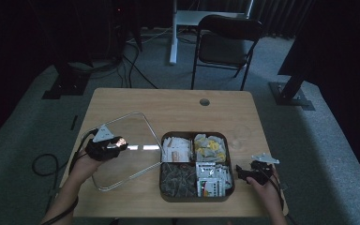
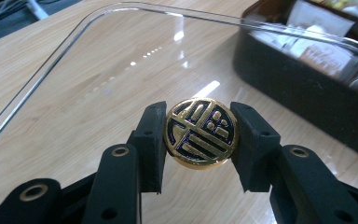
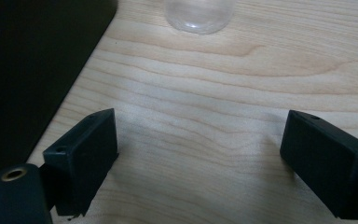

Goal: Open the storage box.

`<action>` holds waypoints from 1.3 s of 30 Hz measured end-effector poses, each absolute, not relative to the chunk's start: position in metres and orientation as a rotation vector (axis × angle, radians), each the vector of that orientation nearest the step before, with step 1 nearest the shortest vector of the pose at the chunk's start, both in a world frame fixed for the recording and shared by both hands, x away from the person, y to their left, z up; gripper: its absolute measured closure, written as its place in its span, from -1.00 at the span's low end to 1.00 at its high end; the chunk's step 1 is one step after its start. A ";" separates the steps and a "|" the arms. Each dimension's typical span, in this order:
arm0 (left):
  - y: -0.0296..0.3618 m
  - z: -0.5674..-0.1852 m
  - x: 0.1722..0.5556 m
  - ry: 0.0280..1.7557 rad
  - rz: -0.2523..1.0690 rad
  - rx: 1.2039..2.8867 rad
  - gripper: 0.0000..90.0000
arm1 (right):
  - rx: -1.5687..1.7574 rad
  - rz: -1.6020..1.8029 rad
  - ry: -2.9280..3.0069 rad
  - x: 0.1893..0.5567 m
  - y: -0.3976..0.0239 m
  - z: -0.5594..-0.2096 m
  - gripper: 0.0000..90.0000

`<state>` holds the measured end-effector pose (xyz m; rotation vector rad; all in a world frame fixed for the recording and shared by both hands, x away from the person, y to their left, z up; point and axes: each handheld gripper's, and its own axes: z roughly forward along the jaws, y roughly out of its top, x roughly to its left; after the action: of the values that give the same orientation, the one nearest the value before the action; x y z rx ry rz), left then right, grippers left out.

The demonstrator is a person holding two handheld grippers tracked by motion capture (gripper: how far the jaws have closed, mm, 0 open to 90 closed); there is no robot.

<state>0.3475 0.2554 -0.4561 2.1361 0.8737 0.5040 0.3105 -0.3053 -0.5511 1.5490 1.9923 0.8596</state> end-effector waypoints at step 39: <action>0.258 -0.524 0.380 1.095 0.560 2.078 0.30 | 1.549 0.860 1.992 0.310 -0.305 -0.551 -0.77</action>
<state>0.3800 0.2584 -0.5240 2.0784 1.0946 0.5600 0.3105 -0.3053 -0.5511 1.5488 1.9924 0.8597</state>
